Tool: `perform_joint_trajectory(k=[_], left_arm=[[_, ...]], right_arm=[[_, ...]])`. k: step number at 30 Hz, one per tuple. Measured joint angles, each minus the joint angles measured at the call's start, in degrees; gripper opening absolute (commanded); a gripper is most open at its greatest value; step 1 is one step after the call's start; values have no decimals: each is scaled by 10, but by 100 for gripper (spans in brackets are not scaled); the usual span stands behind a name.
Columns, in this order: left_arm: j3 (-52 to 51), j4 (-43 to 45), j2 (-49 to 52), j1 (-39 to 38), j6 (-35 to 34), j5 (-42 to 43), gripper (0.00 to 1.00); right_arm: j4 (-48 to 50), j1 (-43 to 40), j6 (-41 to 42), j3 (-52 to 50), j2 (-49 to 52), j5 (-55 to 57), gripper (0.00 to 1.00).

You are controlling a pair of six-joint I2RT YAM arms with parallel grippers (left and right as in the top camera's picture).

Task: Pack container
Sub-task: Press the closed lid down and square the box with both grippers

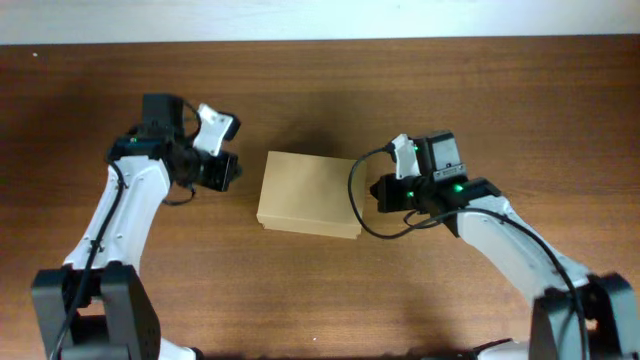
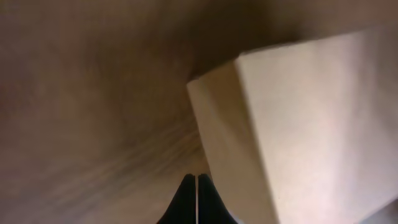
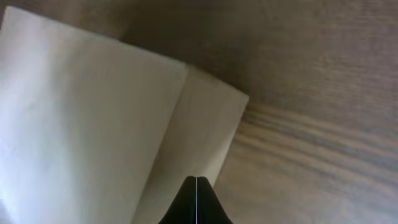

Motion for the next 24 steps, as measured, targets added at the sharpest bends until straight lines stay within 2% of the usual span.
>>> perform_joint_trajectory(k=[4, 9, 16, 24], left_arm=[[-67, 70, 0, -5, -59, 25, 2], [-100, 94, 0, -23, -99, 43, 2], [-100, 105, 0, -59, -116, 31, 2], [-100, 105, 0, -65, -118, 19, 2]], right_arm=[[40, 0, 2, 0, 29, -11, 4], [76, 0, 3, -1, 35, -15, 4], [100, -8, 3, -1, 35, 1, 4], [78, -14, 17, 0, 35, 5, 4]])
